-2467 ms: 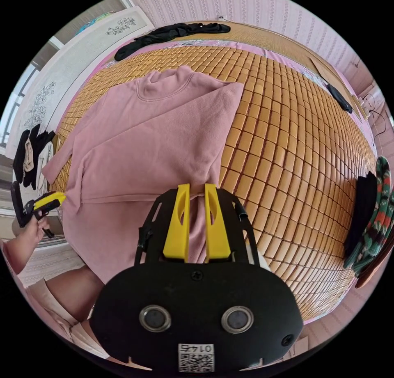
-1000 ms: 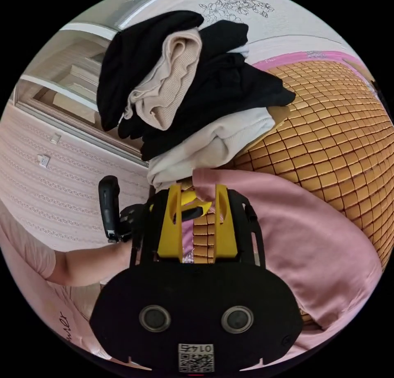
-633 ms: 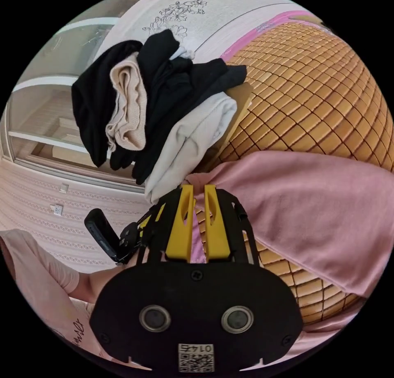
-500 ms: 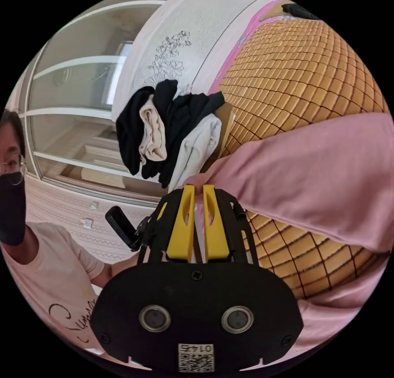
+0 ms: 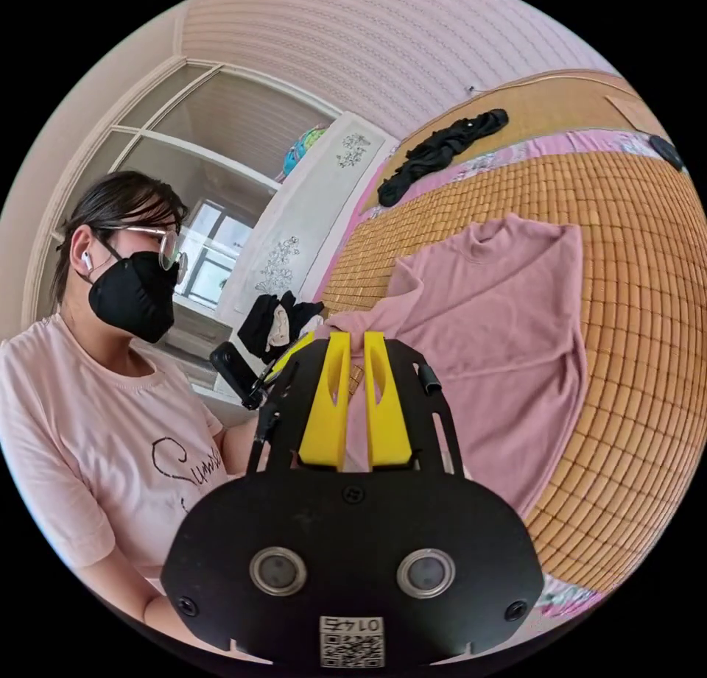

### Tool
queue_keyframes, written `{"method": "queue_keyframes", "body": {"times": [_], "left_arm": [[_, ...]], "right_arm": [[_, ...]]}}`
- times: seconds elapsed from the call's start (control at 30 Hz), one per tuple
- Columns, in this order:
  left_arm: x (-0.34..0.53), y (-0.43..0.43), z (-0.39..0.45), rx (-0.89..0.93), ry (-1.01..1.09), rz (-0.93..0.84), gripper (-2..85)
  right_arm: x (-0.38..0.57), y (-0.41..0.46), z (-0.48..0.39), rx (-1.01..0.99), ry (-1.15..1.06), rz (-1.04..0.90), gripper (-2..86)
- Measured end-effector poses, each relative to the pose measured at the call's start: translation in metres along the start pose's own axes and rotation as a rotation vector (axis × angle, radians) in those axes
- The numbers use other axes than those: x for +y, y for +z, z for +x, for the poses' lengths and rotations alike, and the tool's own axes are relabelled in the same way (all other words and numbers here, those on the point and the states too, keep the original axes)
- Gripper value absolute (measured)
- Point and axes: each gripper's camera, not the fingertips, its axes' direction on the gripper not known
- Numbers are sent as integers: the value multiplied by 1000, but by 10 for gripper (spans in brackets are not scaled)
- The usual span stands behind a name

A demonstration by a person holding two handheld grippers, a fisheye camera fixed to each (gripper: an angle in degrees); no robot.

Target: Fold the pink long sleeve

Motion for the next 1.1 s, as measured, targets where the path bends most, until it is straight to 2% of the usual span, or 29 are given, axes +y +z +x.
{"method": "queue_keyframes", "body": {"times": [0.1,0.3,0.43,0.57,0.63,0.8,1.1], "left_arm": [[-2,18,21,62,21,-117,56],[8,43,42,130,81,-431,53],[18,62,58,258,132,-641,4],[35,79,61,318,57,-744,-2],[35,80,62,324,41,-766,-1],[25,66,56,211,21,-757,0],[-8,14,-17,-255,-95,-623,30]], "right_arm": [[36,-24,18,0,85,14,21],[88,-17,60,14,239,-95,19],[116,-9,78,131,324,-192,14],[141,-7,85,339,378,-305,3],[146,-14,83,358,395,-299,1],[133,-19,66,388,335,-293,-1],[67,1,44,466,90,-295,17]]}}
